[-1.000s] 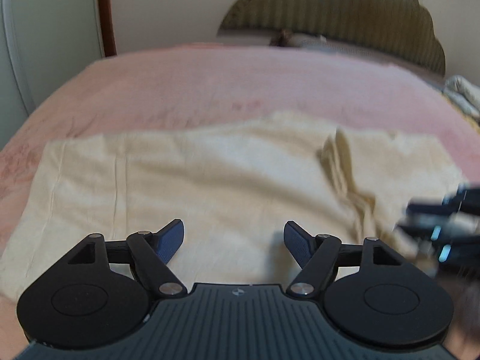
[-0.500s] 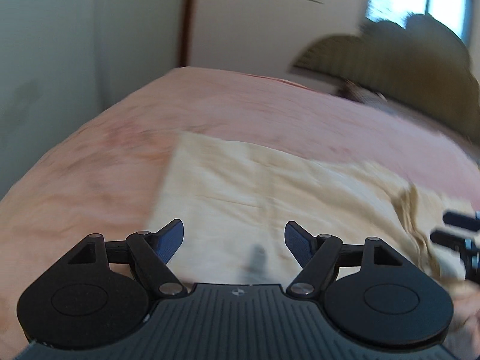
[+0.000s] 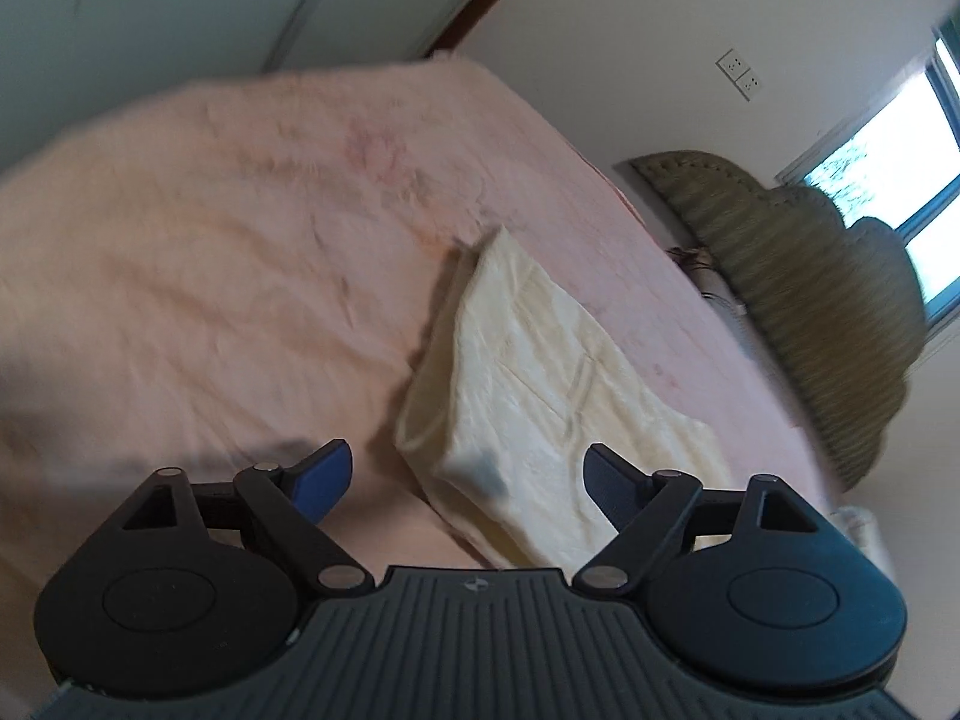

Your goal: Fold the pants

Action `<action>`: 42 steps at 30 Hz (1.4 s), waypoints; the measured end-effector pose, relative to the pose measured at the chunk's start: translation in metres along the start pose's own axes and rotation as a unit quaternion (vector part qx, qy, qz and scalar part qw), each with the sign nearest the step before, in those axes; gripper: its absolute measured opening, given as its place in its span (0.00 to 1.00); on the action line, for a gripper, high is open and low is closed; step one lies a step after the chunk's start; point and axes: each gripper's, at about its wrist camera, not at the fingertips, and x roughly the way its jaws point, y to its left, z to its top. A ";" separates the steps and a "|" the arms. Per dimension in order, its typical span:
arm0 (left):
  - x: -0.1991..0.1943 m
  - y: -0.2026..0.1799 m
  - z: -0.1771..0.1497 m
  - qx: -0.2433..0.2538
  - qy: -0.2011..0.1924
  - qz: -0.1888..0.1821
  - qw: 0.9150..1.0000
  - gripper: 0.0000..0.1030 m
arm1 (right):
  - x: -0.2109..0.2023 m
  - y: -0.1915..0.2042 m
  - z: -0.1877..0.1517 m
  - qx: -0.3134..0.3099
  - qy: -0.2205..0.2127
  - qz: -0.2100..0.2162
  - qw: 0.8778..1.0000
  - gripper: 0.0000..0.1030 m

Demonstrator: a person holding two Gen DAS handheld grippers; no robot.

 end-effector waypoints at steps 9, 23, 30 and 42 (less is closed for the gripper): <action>0.039 0.024 0.014 -0.117 0.058 -0.100 0.986 0.94 | 0.048 0.006 0.028 -0.026 -0.033 -0.037 0.998 0.18; 0.110 0.000 0.038 -0.129 0.072 -0.109 0.983 0.63 | 0.038 -0.104 0.019 0.231 -0.043 0.161 0.959 0.13; 0.112 0.004 0.034 -0.117 0.056 -0.066 0.989 0.16 | 0.041 -0.175 -0.032 0.413 -0.040 0.159 0.896 0.14; 0.048 -0.103 0.013 0.068 -0.069 -0.044 0.994 0.13 | 0.067 -0.178 -0.026 0.458 -0.023 0.144 0.877 0.15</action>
